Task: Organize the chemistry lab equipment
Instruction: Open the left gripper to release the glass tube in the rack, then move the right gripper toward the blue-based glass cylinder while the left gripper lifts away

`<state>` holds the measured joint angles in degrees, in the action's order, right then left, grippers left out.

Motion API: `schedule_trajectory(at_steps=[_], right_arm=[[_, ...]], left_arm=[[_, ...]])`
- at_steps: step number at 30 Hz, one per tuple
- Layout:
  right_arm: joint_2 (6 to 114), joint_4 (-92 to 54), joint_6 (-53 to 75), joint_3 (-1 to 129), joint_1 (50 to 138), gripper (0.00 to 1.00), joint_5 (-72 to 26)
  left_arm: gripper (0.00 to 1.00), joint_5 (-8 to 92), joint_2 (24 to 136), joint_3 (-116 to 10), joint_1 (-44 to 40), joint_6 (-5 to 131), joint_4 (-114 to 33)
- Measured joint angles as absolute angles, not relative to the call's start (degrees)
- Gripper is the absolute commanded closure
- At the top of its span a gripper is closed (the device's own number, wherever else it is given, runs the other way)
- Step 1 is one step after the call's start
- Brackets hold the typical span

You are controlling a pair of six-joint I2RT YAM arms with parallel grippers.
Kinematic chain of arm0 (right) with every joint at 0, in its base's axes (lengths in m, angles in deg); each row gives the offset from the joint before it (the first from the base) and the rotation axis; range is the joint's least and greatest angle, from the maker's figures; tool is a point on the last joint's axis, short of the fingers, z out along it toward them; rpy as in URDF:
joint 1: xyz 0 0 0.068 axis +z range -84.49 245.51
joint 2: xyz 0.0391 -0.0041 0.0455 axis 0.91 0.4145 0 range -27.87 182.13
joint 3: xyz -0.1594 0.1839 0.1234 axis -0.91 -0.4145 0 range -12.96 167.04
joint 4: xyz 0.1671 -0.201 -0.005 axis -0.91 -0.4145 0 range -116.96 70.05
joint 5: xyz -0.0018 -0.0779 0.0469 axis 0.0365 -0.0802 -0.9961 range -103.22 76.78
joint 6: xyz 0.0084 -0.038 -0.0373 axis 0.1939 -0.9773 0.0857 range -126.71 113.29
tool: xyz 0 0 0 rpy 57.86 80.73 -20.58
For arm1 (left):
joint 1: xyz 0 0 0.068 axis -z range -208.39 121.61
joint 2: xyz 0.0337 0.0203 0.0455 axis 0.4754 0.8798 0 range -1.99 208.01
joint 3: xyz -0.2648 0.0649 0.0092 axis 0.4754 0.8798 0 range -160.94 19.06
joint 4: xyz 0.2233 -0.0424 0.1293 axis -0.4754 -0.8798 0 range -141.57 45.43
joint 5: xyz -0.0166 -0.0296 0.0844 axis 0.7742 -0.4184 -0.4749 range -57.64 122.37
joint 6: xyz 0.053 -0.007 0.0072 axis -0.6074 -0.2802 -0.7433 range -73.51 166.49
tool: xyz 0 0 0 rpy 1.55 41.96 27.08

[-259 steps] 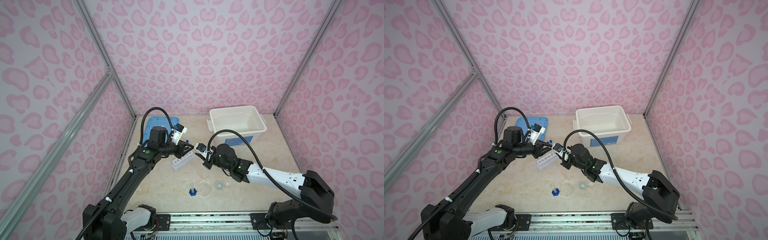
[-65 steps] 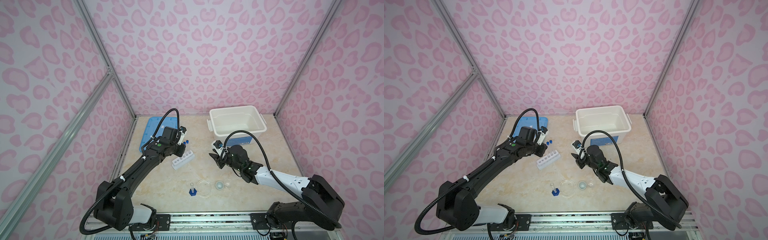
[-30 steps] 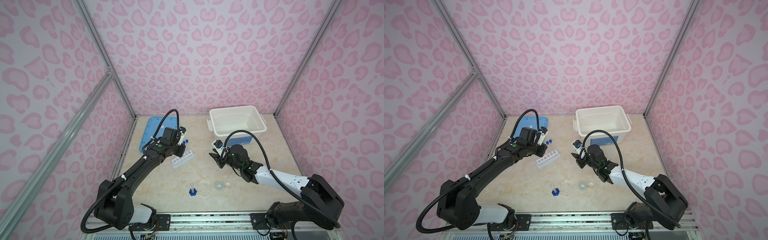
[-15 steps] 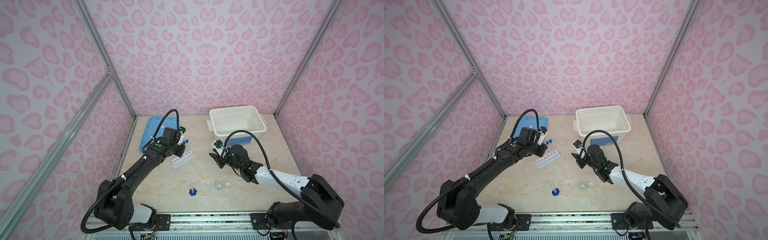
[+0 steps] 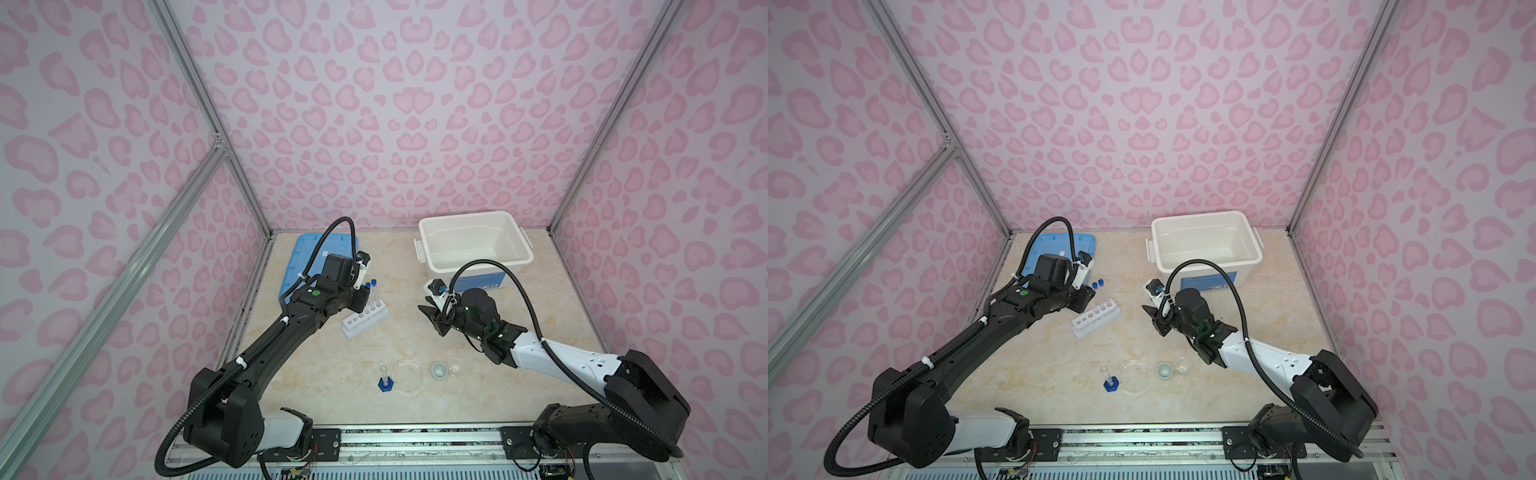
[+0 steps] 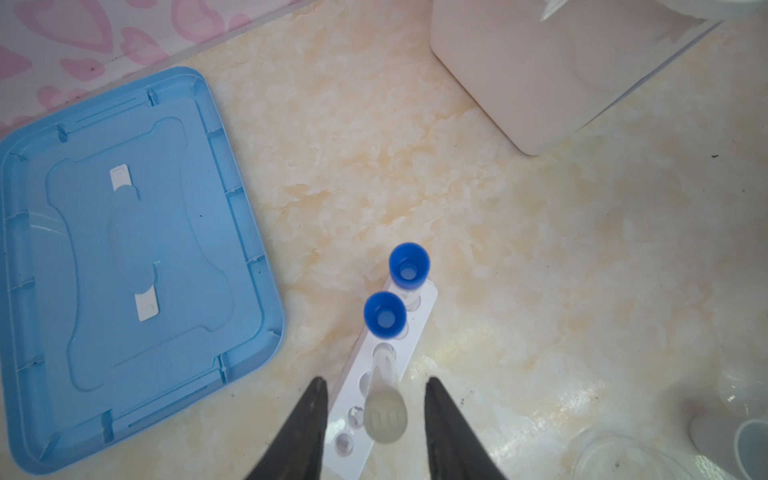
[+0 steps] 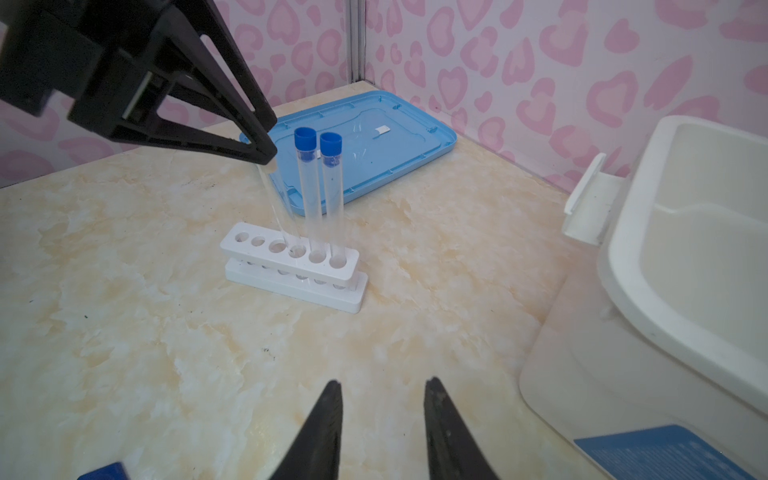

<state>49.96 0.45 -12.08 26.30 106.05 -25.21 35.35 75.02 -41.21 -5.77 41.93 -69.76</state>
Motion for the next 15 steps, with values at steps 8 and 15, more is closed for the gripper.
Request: schedule_trajectory(at_steps=[8,15], right_arm=[[48.8,-0.3,-12.3,26.6,106.3,0.65,-25.2],[47.5,-1.8,-12.3,26.8,106.8,0.65,-25.2]], left_arm=[[0.55,35.6,72.8,-41.9,-5.8,42.0,-69.8],[0.55,36.8,69.6,-42.3,-5.8,42.2,-69.8]])
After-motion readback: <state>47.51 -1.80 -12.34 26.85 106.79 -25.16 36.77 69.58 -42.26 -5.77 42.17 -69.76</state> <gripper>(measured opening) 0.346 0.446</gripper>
